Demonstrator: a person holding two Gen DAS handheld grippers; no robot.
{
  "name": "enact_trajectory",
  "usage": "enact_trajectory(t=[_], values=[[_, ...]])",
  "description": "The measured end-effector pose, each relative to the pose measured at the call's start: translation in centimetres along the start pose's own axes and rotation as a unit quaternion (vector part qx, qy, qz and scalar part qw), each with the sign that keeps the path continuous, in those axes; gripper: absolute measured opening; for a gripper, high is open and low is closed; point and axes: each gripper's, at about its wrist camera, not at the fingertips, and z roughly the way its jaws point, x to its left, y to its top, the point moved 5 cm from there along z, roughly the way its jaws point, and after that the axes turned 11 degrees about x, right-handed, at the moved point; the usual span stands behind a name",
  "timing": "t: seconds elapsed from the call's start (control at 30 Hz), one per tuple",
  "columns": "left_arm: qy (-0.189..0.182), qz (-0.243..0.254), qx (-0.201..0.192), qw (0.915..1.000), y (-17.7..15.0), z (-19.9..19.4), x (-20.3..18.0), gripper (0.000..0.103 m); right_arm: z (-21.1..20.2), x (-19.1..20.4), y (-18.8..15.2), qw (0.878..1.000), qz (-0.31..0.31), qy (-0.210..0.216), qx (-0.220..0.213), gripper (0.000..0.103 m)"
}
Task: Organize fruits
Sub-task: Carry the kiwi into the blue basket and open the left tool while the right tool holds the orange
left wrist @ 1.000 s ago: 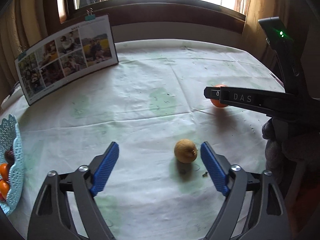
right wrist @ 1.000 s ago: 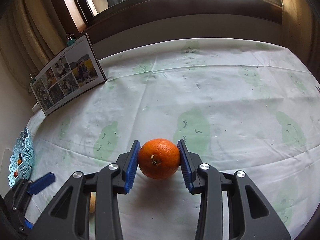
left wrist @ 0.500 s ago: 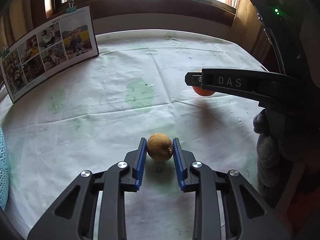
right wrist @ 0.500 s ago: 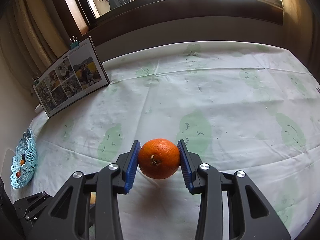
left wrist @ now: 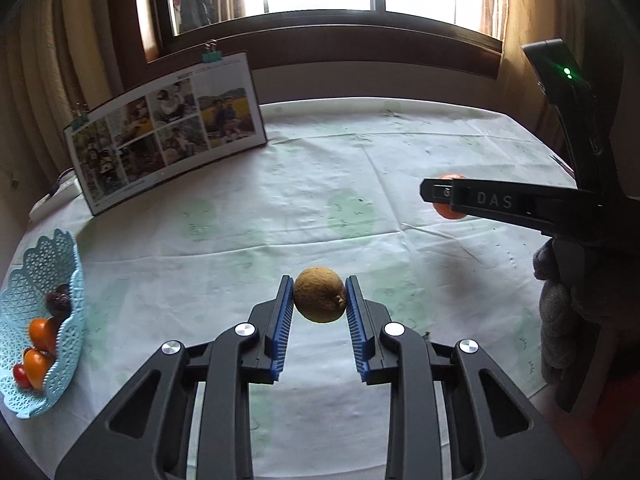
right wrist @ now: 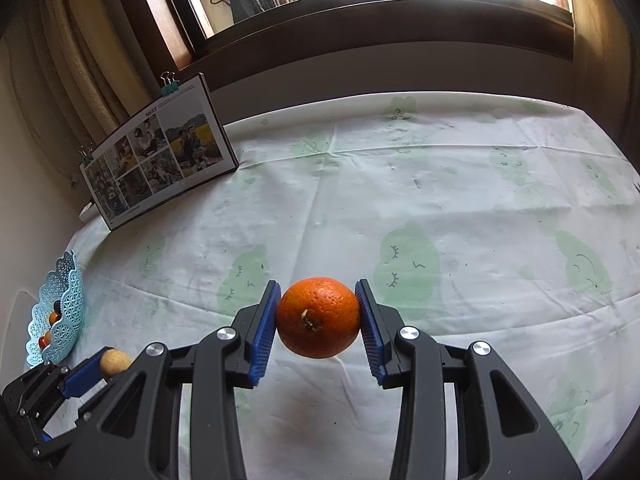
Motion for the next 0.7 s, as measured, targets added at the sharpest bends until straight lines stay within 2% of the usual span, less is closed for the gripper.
enact_trajectory(t=[0.27, 0.7], values=[[0.025, -0.029, -0.008, 0.9992, -1.1, -1.3, 2.6, 0.027, -1.0, 1.6, -0.4, 1.000, -0.016, 0.010, -0.008, 0.039], [0.043, -0.072, -0.022, 0.9962, -2.4, -2.9, 6.4, 0.027, -2.5, 5.1, -1.8, 0.998, -0.051, 0.031, -0.014, 0.039]])
